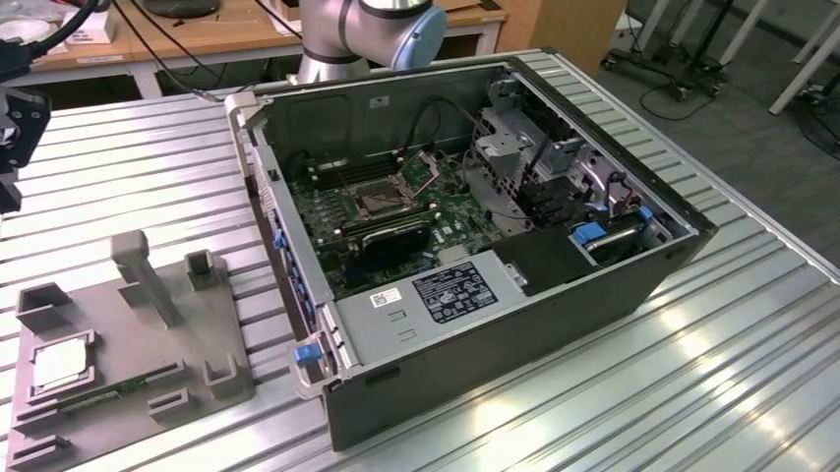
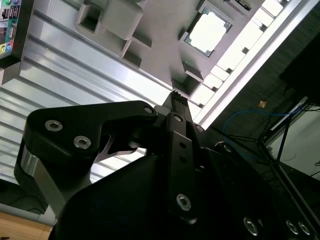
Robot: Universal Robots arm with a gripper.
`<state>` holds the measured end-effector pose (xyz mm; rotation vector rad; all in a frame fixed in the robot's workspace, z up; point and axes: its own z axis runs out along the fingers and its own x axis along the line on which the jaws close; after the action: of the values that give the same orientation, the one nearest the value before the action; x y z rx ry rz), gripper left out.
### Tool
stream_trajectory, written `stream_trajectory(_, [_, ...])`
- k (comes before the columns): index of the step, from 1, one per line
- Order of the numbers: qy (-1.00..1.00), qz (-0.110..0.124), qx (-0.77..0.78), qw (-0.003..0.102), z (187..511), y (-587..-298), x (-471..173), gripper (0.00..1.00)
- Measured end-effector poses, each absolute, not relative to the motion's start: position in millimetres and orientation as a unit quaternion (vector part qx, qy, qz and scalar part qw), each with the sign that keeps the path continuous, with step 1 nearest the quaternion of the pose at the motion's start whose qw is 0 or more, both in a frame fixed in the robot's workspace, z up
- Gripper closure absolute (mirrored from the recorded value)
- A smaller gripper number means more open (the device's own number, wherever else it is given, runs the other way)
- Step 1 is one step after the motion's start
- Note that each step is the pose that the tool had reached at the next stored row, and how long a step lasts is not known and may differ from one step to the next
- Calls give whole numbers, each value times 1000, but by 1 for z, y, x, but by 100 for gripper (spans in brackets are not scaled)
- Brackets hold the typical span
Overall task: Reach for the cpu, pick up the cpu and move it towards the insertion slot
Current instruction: 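Reach for the cpu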
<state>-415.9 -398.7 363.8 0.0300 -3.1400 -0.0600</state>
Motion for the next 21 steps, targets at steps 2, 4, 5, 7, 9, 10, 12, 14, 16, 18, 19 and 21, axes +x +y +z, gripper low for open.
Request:
stream_trajectory(2, [-1000, -19, 10, 0, 364, -399, -418, 89])
stream_trajectory(4, [-1000, -19, 10, 0, 363, -399, -419, 89])
stream_trajectory(5, [-1000, -19, 10, 0, 363, -399, -420, 89])
stream_trajectory(7, [-1000, -19, 10, 0, 363, -399, -421, 89])
stream_trajectory(9, [-1000, -19, 10, 0, 363, -399, -422, 89])
stream_trajectory(10, [-1000, -19, 10, 0, 363, -399, -422, 89])
stream_trajectory(12, [-1000, -19, 10, 0, 362, -399, -423, 89])
stream_trajectory(14, [-1000, -19, 10, 0, 362, -399, -423, 89])
stream_trajectory(16, [-1000, -19, 10, 0, 362, -399, -424, 89])
stream_trajectory(18, [-1000, -19, 10, 0, 362, -399, -424, 89])
stream_trajectory(19, [-1000, -19, 10, 0, 362, -399, -425, 89])
stream_trajectory(21, [-1000, -19, 10, 0, 362, -399, -427, 89])
